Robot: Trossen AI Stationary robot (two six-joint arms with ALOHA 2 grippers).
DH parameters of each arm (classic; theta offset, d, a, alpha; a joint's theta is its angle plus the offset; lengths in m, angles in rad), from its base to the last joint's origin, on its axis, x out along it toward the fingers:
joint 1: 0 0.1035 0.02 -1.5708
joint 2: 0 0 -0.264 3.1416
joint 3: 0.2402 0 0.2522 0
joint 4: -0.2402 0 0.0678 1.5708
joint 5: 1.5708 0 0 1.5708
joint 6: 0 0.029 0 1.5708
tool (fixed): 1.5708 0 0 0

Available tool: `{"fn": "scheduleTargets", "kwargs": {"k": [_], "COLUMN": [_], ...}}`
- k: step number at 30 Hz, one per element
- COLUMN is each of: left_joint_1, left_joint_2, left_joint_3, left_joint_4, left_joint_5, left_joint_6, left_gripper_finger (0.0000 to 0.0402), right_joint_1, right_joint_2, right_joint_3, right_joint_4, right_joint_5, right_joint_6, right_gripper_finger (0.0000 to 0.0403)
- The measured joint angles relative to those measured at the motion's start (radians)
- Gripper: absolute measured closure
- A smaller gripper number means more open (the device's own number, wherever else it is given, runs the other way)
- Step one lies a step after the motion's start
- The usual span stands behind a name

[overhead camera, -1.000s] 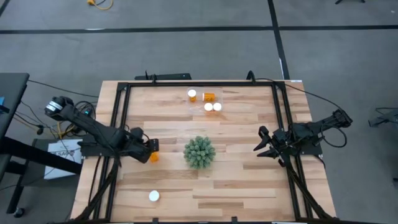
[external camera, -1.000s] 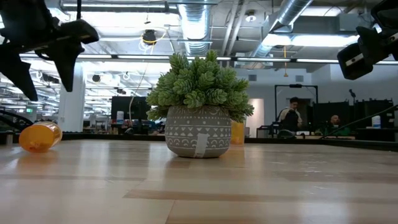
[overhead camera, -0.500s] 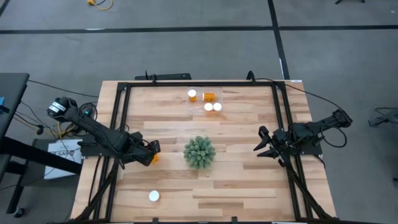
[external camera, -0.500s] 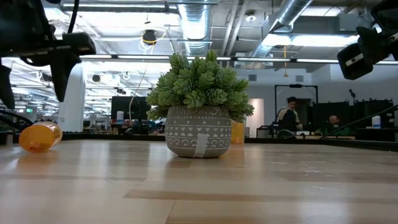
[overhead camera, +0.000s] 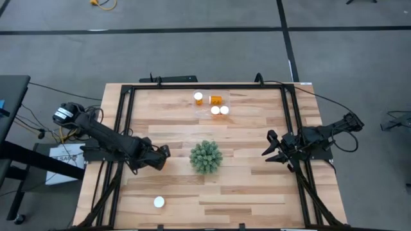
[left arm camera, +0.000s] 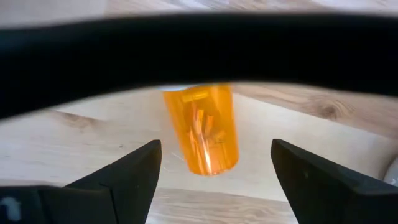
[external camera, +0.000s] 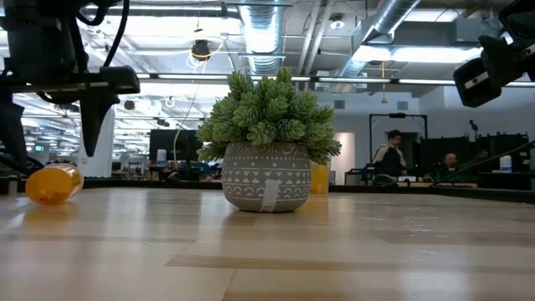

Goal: Pick and place pill bottles into a basket
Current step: Put the orange pill bottle into the transparent bin

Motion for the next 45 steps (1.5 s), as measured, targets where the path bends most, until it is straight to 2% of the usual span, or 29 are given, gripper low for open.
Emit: {"fn": "scheduleTargets", "kwargs": {"k": [12,19,26,32,36,45], "left_joint_1": [0.039,0.049,0.052,0.066,0.072,0.072], "left_joint_2": [0.0,0.0,0.0,0.0,0.0,0.0], "left_joint_3": [0.0,-0.071,-0.111,-0.167,-0.173,-0.174], "left_joint_4": [-0.036,0.087,0.103,0.197,0.215,0.234], "left_joint_5": [0.032,0.057,0.051,0.045,0.002,-0.046], "left_joint_6": [0.003,0.003,-0.002,-0.005,0.012,0.083], "left_gripper_finger": [0.0109,0.0109,0.0109,0.0112,0.0139,0.025], "right_joint_1": [0.0,0.0,0.0,0.0,0.0,0.0], "right_joint_2": [0.0,0.0,0.0,0.0,0.0,0.0], "right_joint_3": [0.0,0.0,0.0,0.0,0.0,0.0], "right_joint_4": [0.0,0.0,0.0,0.0,0.0,0.0], "right_joint_5": [0.0,0.0,0.0,0.0,0.0,0.0], "right_joint_6": [0.0,0.0,0.0,0.0,0.0,0.0], "right_gripper_finger": [0.0283,0.0283,0.0283,0.0283,0.0283,0.0283]}}
